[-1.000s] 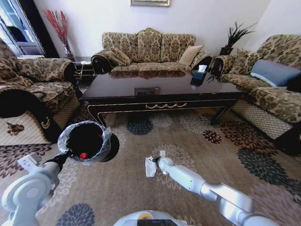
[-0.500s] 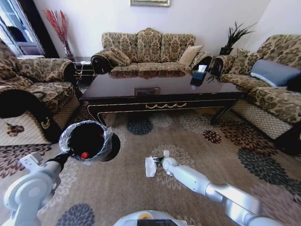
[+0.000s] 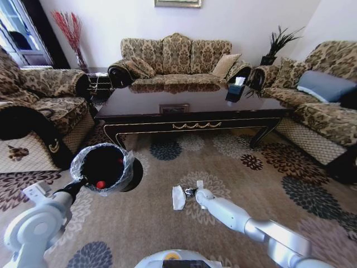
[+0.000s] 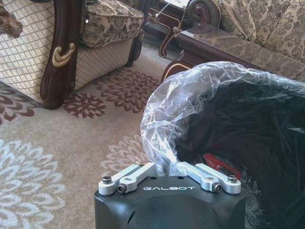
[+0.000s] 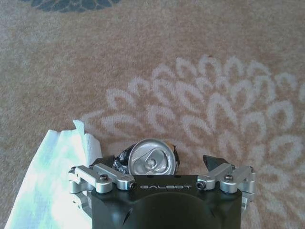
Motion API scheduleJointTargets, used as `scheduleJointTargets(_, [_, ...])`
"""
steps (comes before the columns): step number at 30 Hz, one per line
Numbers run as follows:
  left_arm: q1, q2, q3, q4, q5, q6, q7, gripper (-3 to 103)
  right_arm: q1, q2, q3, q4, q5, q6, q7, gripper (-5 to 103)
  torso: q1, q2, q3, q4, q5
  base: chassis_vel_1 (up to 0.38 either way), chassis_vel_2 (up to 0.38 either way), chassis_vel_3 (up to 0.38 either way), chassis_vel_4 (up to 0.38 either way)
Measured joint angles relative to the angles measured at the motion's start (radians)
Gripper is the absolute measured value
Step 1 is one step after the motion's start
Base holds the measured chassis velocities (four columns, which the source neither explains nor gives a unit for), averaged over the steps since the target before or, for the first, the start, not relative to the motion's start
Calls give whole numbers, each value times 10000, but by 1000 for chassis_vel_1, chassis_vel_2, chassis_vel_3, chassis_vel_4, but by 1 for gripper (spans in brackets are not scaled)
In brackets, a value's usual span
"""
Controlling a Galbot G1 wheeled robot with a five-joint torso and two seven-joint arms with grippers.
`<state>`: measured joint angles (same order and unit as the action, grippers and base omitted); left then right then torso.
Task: Move to the front of the table and pick up the trash from the floor, then place it into the trash bin.
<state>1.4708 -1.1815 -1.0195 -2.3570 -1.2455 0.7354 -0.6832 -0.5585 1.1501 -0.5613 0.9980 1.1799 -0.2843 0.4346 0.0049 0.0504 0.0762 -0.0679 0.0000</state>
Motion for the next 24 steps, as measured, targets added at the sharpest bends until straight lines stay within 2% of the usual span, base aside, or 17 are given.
scheduleJointTargets(7, [23, 20, -15, -24, 13, 0, 5, 2, -71, 82, -7, -105, -119, -88, -7, 101, 0, 0, 0, 0, 0, 0, 0, 0, 0])
scheduleJointTargets(10, [37, 62, -60, -27, 15, 0, 7, 2, -93, 50, -40, -108, -148, -118, -37, 92, 0, 0, 0, 1, 1, 0, 0, 0, 0])
scheduleJointTargets(12, [37, 69, -64, -27, 14, 0, 8, 2, -93, 36, -46, -107, -150, -121, -38, 92, 0, 0, 0, 1, 0, 0, 0, 0, 0])
scheduleJointTargets(13, [37, 79, -66, -27, 15, 0, 8, 2, -89, 11, -58, -95, -153, -125, -43, 82, 0, 0, 0, -1, 0, 0, 0, 0, 0])
scheduleJointTargets(16, [34, 87, -66, -27, 14, 0, 13, 2, -78, -17, -70, -74, -154, -129, -46, 77, 0, 0, 0, -1, 0, 0, 0, 0, 0])
scheduleJointTargets(18, [25, 97, -60, -23, 14, -1, 14, 2, -69, -39, -79, -60, -180, -131, -62, 65, 0, 0, 0, 0, 0, 0, 0, 0, 0])
scheduleJointTargets(19, [18, 103, -52, -16, 15, 0, 14, 2, -69, -42, -83, -60, -205, -131, -77, 65, 0, 0, 0, 0, 0, 0, 0, 0, 0])
scheduleJointTargets(21, [15, 109, -37, -4, 17, 0, 16, 2, -68, -47, -88, -60, -249, -129, -120, 54, 0, 0, 0, 0, 0, 0, 0, 0, 0])
scheduleJointTargets(22, [15, 109, -37, -4, 17, 0, 16, 2, -68, -47, -88, -60, -249, -129, -120, 54, 0, 0, 0, 0, 0, 0, 0, 0, 0])
scheduleJointTargets(24, [14, 110, -24, 5, 23, 0, 19, 2, -64, -52, -91, -61, -274, -117, -160, 43, 0, 0, 0, 0, 0, 0, 0, 0, 0])
